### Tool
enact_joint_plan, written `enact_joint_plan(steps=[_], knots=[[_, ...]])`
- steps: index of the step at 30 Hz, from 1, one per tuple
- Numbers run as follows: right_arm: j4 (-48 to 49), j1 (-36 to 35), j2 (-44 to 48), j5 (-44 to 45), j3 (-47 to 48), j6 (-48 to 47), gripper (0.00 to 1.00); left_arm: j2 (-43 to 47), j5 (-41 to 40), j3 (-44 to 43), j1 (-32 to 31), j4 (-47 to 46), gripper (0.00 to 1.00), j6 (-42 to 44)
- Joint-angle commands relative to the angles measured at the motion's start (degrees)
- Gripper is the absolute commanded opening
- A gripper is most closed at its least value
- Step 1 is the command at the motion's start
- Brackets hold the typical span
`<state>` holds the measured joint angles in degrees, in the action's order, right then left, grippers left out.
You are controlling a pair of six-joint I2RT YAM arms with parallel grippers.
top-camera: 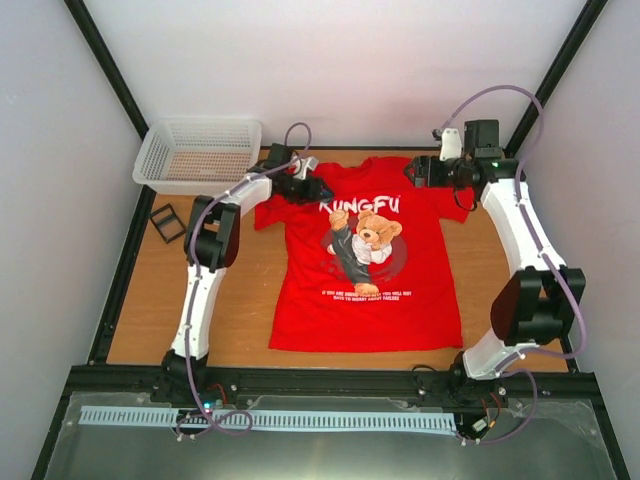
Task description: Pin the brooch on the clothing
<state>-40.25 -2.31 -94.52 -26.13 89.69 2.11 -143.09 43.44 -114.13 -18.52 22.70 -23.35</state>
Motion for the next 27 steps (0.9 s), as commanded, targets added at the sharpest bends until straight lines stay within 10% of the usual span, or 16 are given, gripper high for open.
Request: enact_joint_plan(steps=[1,12,16,27], knots=[[0.1,-2.6,6.8,0.1,-3.3,-3.5,0.82,13.0,-2.9,0.8,1.9,3.3,0.61,5.2],[-2.6,-5.6,30.3,0.7,-11.2,-5.0,1.00,59.3,-14.3,23.7,2.5,4.5,0.75,10.8],[-5.2,-5.6,37.4,5.0,-7.4,1.3,1.00,72.0,-20.8,26.9,2.8,7.0,0.99,13.3],[-13.3,-5.6,46.3,13.0,2.2,14.8,1.00,93.1,-38.0,30.4,2.8,9.3,1.00,10.1]])
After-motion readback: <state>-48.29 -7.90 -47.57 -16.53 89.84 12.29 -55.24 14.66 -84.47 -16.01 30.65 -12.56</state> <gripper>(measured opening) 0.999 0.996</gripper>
